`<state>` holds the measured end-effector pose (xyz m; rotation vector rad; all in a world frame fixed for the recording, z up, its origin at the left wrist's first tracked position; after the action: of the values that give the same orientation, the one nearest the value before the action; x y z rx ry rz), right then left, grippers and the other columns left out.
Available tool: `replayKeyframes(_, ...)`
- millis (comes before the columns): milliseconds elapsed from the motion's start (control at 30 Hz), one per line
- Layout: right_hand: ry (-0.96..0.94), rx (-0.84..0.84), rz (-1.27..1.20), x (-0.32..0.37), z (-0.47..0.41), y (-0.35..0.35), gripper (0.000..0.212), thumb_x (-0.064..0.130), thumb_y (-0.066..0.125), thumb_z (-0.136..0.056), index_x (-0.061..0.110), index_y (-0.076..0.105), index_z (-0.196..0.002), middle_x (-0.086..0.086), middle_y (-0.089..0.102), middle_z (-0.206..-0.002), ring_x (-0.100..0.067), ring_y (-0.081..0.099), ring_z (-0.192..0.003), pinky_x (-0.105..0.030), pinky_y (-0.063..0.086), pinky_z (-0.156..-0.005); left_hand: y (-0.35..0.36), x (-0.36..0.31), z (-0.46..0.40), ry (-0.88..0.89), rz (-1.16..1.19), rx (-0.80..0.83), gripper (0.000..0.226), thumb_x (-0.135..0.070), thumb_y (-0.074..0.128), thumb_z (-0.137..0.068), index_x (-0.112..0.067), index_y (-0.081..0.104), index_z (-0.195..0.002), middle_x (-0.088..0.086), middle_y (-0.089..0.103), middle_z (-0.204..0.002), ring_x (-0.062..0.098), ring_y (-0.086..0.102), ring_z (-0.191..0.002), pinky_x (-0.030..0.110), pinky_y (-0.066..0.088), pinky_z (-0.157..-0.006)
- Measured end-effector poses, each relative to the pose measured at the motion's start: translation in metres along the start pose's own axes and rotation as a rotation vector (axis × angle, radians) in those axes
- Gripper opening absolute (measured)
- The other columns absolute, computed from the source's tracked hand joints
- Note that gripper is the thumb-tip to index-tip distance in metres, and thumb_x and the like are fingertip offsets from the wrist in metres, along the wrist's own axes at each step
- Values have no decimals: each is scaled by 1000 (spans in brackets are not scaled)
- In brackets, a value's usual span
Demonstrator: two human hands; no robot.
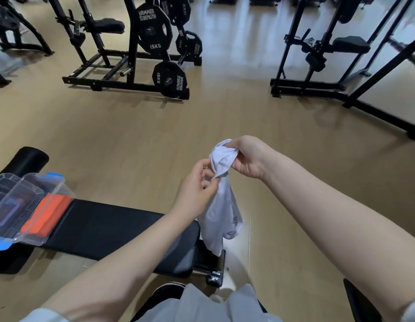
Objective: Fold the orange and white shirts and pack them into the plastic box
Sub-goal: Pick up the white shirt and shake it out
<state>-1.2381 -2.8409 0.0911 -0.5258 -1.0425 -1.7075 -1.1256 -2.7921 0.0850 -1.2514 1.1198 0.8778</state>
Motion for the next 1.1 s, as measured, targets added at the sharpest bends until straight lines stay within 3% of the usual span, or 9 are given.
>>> replayKeyframes(133,-144,-117,421,14,9,-21,27,-5,48,-87,5,52,-63,-4,55,-57,-10,54,-48,-19,50,-52,-18,-4,-6,1,-47,-51,8,-29,53,-78,-33,59,-81,-16,52,-53,5,43,-53,27,37,-61)
replayKeyframes(267,-200,-240,863,24,9,-34,36,6,63,-80,12,38,-55,0,29,-39,-10,23,-28,-11,19,-33,-28,-14,-14,3,-108,55,11,-34,53,-73,-27,61,-70,-13,58,-65,8,48,-65,25,38,-63)
replayKeyframes(400,-113,-236,730,25,11,-25,33,23,70,-81,11,47,-60,0,44,-40,-12,39,-32,-14,30,-38,-26,-23,-22,-57,12,131,13,-16,48,-78,-17,48,-66,-4,46,-65,5,41,-63,17,35,-63)
replayKeyframes(467,-106,-186,628,25,12,-20,32,29,71,-80,11,52,-62,-2,49,-47,-14,44,-34,-16,34,-39,-29,-24,-26,-119,164,98,12,-11,45,-79,-15,48,-69,4,49,-69,13,45,-68,27,35,-68)
replayKeyframes(533,-165,-104,603,27,12,-12,31,32,72,-78,11,54,-64,-7,49,-58,-19,45,-53,-26,36,-52,-22,-27,-25,-194,342,155,17,-8,39,-85,-6,55,-79,12,59,-70,21,53,-65,34,39,-68)
replayKeyframes(667,-235,4,579,31,18,0,28,24,70,-81,0,66,-94,-11,59,-82,-23,51,-76,-34,40,-72,2,-39,-16,-333,380,366,33,-29,35,-97,-11,60,-85,3,65,-60,11,45,-43,21,40,-50)
replayKeyframes(867,-293,144,683,35,23,-4,9,13,68,-82,13,66,-91,-6,63,-85,-17,57,-80,-29,42,-79,-13,-30,-32,-329,325,123,23,-23,46,-97,-10,64,-96,-8,61,-54,4,48,-44,13,41,-47)
replayKeyframes(1000,-385,197,787,29,25,-5,17,12,69,-81,13,63,-97,1,59,-82,-7,54,-76,-16,43,-69,-20,-40,-32,-180,219,28,27,-24,44,-98,-12,67,-98,-1,68,-74,10,61,-66,20,48,-64)
replayKeyframes(1100,-419,195,949,12,15,-11,17,8,66,-82,-2,62,-95,-15,62,-84,-13,52,-77,-27,41,-69,-30,-55,-30,-72,259,-92,21,-21,46,-97,-18,66,-90,4,67,-79,18,61,-80,32,49,-78)
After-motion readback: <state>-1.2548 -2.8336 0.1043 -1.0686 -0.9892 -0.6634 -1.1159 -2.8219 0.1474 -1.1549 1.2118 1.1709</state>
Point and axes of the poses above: each hand's wrist, its own z-axis away from the middle knuckle, its own y-axis out of the palm, x = y × z, the point moved 8 cm from there along -z, towards the middle knuckle
